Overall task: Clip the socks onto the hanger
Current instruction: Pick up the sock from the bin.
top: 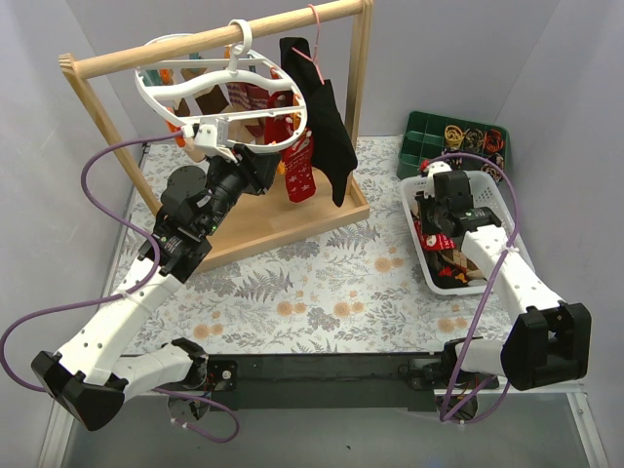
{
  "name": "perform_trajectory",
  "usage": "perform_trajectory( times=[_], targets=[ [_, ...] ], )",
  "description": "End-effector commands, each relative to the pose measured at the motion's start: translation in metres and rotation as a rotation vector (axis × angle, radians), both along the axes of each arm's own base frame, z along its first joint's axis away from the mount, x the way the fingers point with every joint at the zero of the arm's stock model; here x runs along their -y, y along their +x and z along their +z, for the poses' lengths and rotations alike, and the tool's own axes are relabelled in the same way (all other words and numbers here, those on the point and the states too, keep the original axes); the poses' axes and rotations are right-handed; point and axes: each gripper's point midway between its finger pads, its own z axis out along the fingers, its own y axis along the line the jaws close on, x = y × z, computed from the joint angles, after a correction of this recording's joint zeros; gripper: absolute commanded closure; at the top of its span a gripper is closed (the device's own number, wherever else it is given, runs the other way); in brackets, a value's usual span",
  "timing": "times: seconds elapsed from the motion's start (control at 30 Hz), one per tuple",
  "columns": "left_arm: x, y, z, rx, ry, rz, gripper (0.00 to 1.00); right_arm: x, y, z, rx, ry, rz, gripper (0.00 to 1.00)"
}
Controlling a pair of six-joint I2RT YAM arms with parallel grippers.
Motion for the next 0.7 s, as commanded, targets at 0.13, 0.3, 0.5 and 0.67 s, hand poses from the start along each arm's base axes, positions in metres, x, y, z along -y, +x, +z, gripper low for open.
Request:
perform_trajectory(
  times=[0.13,0.3,0.5,0.67],
  targets=[
    [-0.024,0.000,-0.001,-0.007,0.075,0.092,1.00,-0.004,0.005,-0.001,-0.009,-0.006,0.013,0.70],
    [-0.024,0.000,-0.002,-0.007,0.079,0.094,1.00,0.004,0.003,-0.013,-0.038,-0.045,-0.012,0.73],
    [-0.024,0.000,-0.002,-0.007,0.081,0.096,1.00,0.006,0.003,-0.019,-0.053,-0.059,-0.016,0.75],
    [-0.024,0.001,-0.003,-0.010,0.082,0.094,1.00,-0.002,0.002,-0.023,-0.071,-0.025,0.011,0.75]
  ],
)
